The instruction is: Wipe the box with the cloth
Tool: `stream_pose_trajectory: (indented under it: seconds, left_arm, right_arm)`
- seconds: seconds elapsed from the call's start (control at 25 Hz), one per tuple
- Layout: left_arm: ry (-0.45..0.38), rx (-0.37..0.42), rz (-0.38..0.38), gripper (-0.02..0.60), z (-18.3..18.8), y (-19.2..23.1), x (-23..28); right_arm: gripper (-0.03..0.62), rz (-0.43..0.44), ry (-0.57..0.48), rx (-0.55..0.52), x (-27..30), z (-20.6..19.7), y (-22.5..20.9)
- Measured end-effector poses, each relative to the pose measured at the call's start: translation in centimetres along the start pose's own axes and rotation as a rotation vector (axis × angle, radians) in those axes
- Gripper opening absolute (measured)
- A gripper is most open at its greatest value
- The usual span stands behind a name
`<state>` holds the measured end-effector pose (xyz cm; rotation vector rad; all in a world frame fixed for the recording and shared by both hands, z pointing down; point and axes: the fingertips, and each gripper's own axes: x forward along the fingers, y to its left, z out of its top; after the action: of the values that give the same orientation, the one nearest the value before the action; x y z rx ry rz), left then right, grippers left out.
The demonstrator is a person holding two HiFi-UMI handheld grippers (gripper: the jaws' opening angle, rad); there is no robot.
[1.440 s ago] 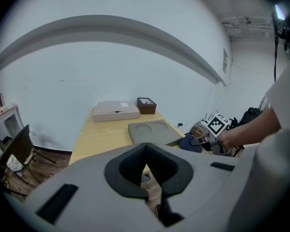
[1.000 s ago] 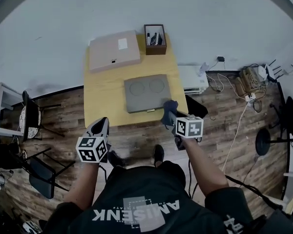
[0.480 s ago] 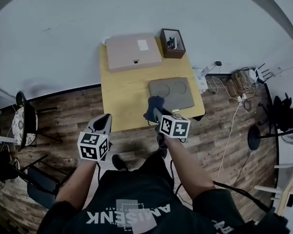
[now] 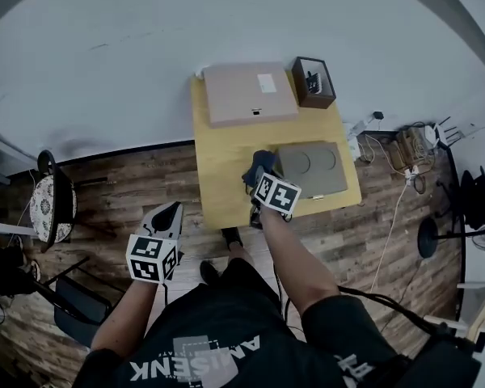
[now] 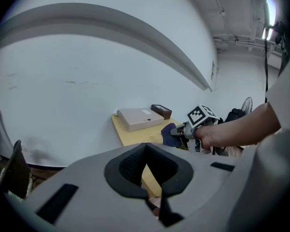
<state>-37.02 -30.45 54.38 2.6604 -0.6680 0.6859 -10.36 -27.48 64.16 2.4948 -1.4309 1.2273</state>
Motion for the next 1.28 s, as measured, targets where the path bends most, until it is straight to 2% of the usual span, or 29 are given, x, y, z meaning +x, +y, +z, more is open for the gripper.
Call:
stream_pose_trajectory:
  seconds: [0.16, 0.28, 0.48, 0.6, 1.04, 1.28]
  left_arm:
    - [0.005, -0.004, 0.013, 0.002, 0.0, 1.9, -0.5]
    - [0.028, -0.012, 0.026, 0.002, -0.4, 2.9, 0.0]
    - [0.061, -0.01, 0.026, 0.002, -0.9, 3.6, 0.6]
    - [0.07, -0.012, 0.023, 0.002, -1.2, 3.8, 0.6]
    - [0.081, -0.003, 0.028, 0.002, -2.6, 3.1, -0.8]
    - [0.078, 0.002, 0.031, 0.002, -3.1, 2.7, -1.8]
  right_arm:
    - [0.084, -0.092, -0.002, 0.067, 3.2, 0.0, -1.5]
    - [0.084, -0.119, 0.011, 0.061, 5.2, 0.0, -2.2]
    - [0.084, -0.174, -0.003, 0.124, 7.1, 0.5, -3.9]
    - [0.084, -0.188, 0.008, 0.116, 7.6, 0.3, -4.1]
    - [0.084, -0.205, -0.016, 0.25, 6.8, -1.1, -5.3]
    - [0.084, -0.214, -0.014, 0.265, 5.6, -2.3, -5.8]
